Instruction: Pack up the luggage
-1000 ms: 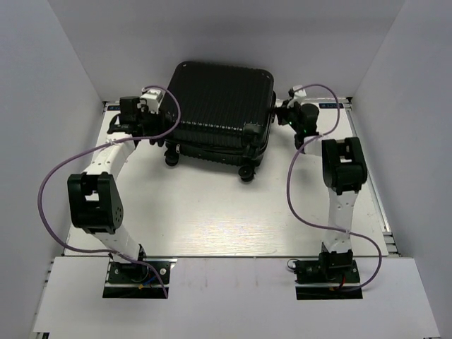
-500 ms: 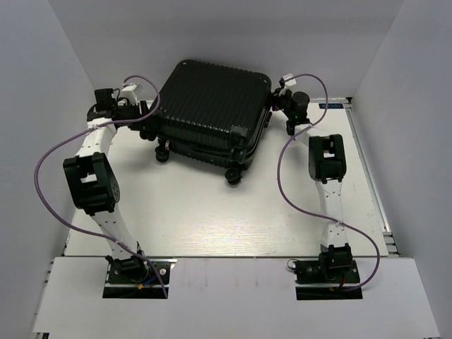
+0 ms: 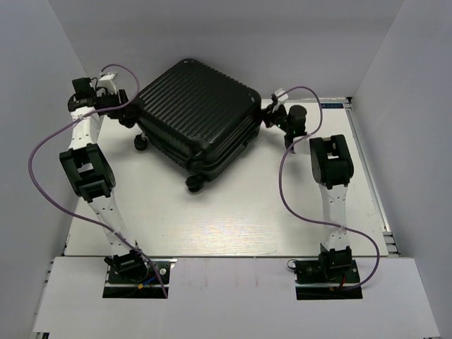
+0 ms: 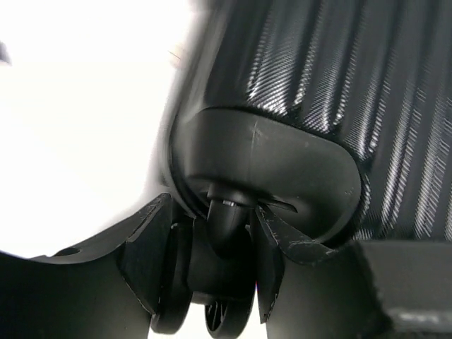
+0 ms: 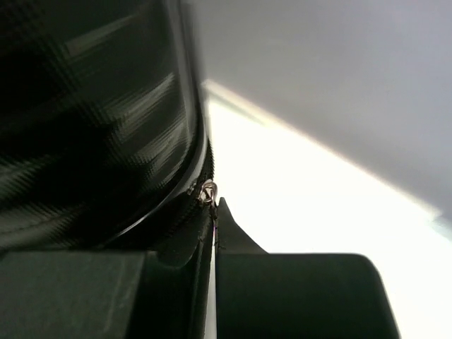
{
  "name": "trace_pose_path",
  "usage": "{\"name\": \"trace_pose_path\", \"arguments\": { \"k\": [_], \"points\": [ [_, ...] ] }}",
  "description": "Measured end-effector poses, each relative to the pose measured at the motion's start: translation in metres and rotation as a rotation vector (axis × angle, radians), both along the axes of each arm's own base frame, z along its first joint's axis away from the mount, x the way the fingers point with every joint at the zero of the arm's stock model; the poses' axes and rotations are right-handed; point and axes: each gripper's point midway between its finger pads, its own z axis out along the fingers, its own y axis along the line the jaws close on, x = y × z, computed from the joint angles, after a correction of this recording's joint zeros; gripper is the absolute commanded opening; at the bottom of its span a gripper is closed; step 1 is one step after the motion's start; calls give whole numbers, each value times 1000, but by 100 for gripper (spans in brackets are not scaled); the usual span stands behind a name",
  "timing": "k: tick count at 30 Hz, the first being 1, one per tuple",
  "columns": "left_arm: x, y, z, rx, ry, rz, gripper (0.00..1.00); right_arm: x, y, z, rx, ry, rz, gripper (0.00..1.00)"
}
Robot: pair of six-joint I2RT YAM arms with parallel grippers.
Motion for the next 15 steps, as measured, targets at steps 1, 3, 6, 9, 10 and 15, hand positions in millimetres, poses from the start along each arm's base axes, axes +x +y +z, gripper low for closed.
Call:
{"name": "trace_pose_path", "arguments": {
  "k": [1,3,6,9,10,15],
  "points": [
    [9,8,2,39,-37,12,47,-15,5,-1,-4,10,11,0],
    [29,22,9,118,-139,27,49,-48,13,0,-23,23,18,0],
    [52,26,16,164,-263,21,49,-90,20,-4,-36,58,9,0],
    [64,19,17,173,-343,0,51,-120,18,-6,-1,89,-10,0],
    [67,16,18,175,-366,-6,51,-129,16,-7,17,99,-17,0],
    [79,-11,17,192,-439,-30,48,-168,7,-8,65,139,-41,0]
  ]
}}
